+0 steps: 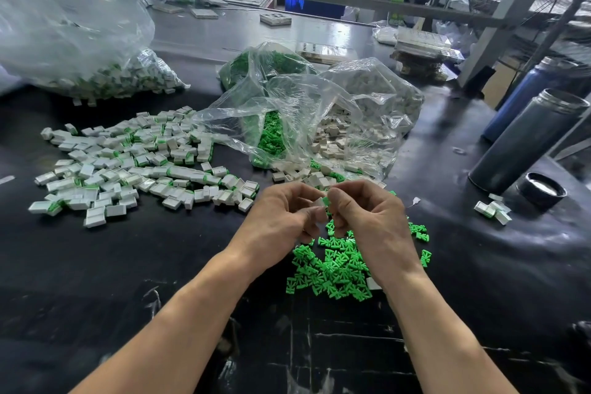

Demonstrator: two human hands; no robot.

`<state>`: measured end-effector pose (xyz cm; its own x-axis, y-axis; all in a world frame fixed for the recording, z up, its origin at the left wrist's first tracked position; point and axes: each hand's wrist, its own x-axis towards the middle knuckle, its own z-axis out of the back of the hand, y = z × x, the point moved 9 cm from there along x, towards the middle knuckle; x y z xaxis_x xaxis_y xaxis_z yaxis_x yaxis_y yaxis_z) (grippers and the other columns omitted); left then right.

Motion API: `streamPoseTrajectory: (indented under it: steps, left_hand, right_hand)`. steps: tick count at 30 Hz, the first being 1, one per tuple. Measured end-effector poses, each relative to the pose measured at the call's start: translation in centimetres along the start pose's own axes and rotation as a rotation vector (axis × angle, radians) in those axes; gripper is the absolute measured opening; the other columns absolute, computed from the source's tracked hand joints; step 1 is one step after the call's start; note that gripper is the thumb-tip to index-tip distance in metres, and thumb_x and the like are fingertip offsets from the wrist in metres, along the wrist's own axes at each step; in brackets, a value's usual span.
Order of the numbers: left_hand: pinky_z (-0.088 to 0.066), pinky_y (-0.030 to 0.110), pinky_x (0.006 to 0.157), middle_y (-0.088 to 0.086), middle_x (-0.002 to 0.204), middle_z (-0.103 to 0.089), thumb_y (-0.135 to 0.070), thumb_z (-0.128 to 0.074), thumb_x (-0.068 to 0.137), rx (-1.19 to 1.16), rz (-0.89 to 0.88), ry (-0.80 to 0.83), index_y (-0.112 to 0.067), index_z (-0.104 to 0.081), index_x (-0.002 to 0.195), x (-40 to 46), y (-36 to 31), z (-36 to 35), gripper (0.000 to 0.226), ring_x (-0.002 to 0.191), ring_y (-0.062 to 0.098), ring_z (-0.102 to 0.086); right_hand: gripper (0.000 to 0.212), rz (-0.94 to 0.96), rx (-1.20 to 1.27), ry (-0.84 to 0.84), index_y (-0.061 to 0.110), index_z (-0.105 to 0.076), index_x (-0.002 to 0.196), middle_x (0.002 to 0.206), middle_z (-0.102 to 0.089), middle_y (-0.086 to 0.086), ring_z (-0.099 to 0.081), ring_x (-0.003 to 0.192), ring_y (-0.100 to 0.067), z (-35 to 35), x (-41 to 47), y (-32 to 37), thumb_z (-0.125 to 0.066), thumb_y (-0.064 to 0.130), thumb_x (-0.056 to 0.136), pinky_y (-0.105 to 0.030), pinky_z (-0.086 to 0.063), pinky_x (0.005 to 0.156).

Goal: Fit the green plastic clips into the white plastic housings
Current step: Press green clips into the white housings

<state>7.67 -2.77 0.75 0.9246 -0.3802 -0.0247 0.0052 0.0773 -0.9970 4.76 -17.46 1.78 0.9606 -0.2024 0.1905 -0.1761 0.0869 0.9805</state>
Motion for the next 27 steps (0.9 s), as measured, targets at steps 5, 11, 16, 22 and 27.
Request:
streamPoseTrajectory:
  steps: [5,11,16,22,27]
  left_hand:
    - [-0.058,0.030,0.063,0.013,0.086,-0.076,-0.005,-0.068,0.096,-0.033,-0.008,-0.042,-0.008,-0.068,0.105,0.0,0.0,0.3,0.009,0.066,0.016,-0.069]
    - [-0.061,0.031,0.068,0.016,0.090,-0.077,0.003,-0.071,0.091,-0.103,-0.031,-0.103,-0.004,-0.071,0.100,0.4,0.1,1.0,0.011,0.071,0.021,-0.071]
    - [-0.064,0.039,0.076,0.014,0.089,-0.078,0.005,-0.069,0.091,-0.180,-0.017,-0.117,0.001,-0.072,0.100,0.5,0.5,1.1,0.010,0.080,0.026,-0.077]
    - [-0.064,0.031,0.069,0.019,0.089,-0.077,0.004,-0.071,0.090,-0.183,-0.008,-0.137,-0.001,-0.072,0.096,0.6,0.6,1.1,0.008,0.080,0.029,-0.078]
    - [-0.064,0.036,0.073,0.021,0.090,-0.076,0.004,-0.070,0.091,-0.143,-0.020,-0.136,-0.003,-0.072,0.094,0.7,0.6,1.2,0.008,0.082,0.031,-0.077]
  right_hand:
    - [0.006,-0.024,0.086,-0.040,0.007,-0.069,0.099,0.070,-0.071,-0.006,-0.061,0.052,-0.015,0.1,0.1,-0.2,-0.069,0.013,0.099,-0.026,-0.050,0.047]
    - [0.003,0.003,0.057,-0.006,0.009,-0.071,0.100,0.075,-0.075,-0.007,-0.068,0.058,-0.019,0.0,0.1,-0.1,-0.070,0.011,0.098,-0.032,-0.058,0.057]
    - [0.015,0.022,0.006,-0.030,0.014,-0.069,0.108,0.082,-0.076,-0.004,-0.070,0.062,-0.015,0.0,0.2,-0.2,-0.070,0.005,0.096,-0.027,-0.058,0.060]
    - [0.013,0.014,-0.052,-0.005,0.020,-0.074,0.095,0.086,-0.078,-0.003,-0.073,0.072,-0.020,-0.6,0.3,-0.4,-0.077,0.008,0.091,-0.030,-0.060,0.066]
    - [0.018,0.026,-0.079,0.011,0.027,-0.075,0.093,0.086,-0.079,-0.002,-0.075,0.071,-0.025,-0.6,0.2,-0.4,-0.076,0.009,0.092,-0.038,-0.063,0.068]
